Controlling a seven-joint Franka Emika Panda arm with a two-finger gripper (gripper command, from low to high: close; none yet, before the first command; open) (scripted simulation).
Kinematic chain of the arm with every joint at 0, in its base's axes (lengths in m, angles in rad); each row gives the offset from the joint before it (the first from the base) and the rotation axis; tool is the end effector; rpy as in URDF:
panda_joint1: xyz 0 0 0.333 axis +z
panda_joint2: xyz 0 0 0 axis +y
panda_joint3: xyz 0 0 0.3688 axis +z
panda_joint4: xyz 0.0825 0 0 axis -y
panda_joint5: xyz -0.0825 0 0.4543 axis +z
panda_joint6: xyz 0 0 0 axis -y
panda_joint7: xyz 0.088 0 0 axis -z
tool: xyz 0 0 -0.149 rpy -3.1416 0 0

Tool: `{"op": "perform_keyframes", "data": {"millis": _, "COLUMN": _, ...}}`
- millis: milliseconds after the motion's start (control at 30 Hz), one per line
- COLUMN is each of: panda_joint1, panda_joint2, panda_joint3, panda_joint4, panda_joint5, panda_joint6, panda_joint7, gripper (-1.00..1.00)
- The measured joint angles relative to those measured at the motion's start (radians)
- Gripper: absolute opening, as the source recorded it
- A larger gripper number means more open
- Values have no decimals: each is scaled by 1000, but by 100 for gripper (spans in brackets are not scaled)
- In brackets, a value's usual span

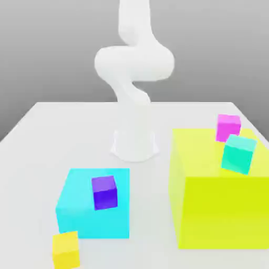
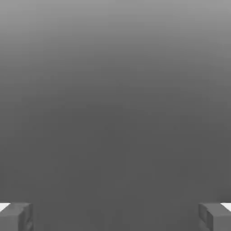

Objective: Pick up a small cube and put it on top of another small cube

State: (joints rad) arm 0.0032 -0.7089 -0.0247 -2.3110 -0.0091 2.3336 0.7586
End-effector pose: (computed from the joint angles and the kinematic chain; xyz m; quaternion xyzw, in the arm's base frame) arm 0.4441 -0.0130 0.6827 -0.8644 0.3536 -0.3320 0.1329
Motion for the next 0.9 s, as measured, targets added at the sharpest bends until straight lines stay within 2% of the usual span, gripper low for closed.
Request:
{"op": "perform_keyframes", "data": {"millis": 267, "panda_joint1": 8, "panda_joint2": 294, "panda_joint3": -91, "panda_joint4": -36, "panda_joint5": -8, "panda_joint6": 109, "panda_joint7": -150, "gripper": 0}}
{"op": "perform_keyframes", "data": {"millis": 500, "panda_joint1": 2, "panda_joint2": 548, "panda_joint3": -163, "panda_joint4": -66, "panda_joint5": 27, "panda_joint6": 203, "panda_joint7": -309, "gripper": 0}}
{"op": "perform_keyframes", "data": {"millis": 733, "panda_joint1": -58, "panda_joint2": 806, "panda_joint3": -181, "panda_joint4": -96, "panda_joint5": 94, "panda_joint6": 294, "panda_joint7": -489, "gripper": 0}}
{"op": "perform_keyframes", "data": {"millis": 900, "panda_joint1": -119, "panda_joint2": 988, "panda_joint3": -154, "panda_joint4": -110, "panda_joint5": 133, "panda_joint6": 371, "panda_joint7": -600, "gripper": 0}}
